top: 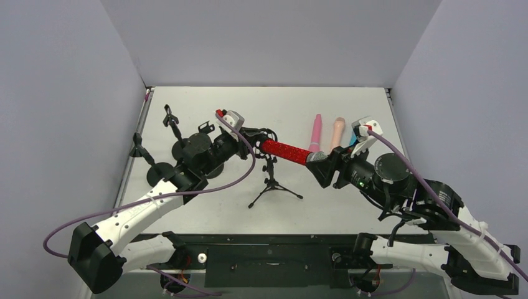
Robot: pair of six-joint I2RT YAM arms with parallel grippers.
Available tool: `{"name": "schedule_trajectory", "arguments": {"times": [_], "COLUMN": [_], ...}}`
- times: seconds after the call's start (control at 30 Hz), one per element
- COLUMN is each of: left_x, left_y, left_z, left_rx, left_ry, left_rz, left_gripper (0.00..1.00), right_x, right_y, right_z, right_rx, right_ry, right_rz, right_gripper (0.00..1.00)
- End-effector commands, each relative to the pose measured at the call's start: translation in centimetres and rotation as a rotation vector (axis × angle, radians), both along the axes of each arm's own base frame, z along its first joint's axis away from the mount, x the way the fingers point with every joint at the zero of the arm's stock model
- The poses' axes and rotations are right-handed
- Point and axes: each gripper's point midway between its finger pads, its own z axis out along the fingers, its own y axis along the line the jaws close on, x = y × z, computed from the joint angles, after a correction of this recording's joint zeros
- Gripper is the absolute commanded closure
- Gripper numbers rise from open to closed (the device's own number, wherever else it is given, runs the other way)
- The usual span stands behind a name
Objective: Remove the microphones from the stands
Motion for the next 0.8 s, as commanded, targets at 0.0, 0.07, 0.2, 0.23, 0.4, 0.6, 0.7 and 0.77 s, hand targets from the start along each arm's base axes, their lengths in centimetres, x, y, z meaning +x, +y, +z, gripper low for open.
{"name": "schedule_trajectory", "arguments": {"times": [0.0,0.07,0.2,0.23,0.4,0.6,0.7,0.77], "left_x": [2.7,2.6,2.1,2.0,0.5,-0.8,-1.0,-1.1], "left_y": [2.5,2.3,1.7,1.6,0.3,-0.2,0.0,0.2], "left_z": [0.5,0.7,1.1,1.3,1.6,1.1,0.8,0.9], "left_rx": [0.071,0.065,0.055,0.052,0.037,0.037,0.041,0.041], "left_ry": [-0.051,-0.057,-0.063,-0.064,-0.069,-0.043,-0.033,-0.034], "left_rz": [0.142,0.126,0.089,0.081,-0.026,-0.089,-0.085,-0.081], "left_gripper": [1.00,1.00,1.00,1.00,1.00,0.66,0.47,0.35], "right_x": [0.0,-0.1,-0.1,-0.1,0.1,0.6,0.8,0.8], "right_y": [-2.7,-2.9,-3.3,-3.5,-3.4,-2.7,-2.3,-2.1], "right_z": [5.3,5.4,5.5,5.5,5.0,3.5,2.7,2.3], "right_rx": [0.149,0.153,0.160,0.161,0.147,0.109,0.090,0.081], "right_ry": [-0.098,-0.099,-0.102,-0.104,-0.099,-0.080,-0.071,-0.067], "right_rz": [-0.071,-0.074,-0.087,-0.092,-0.100,-0.108,-0.105,-0.103], "right_gripper": [1.00,1.00,1.00,1.00,1.00,1.00,1.00,1.00]}}
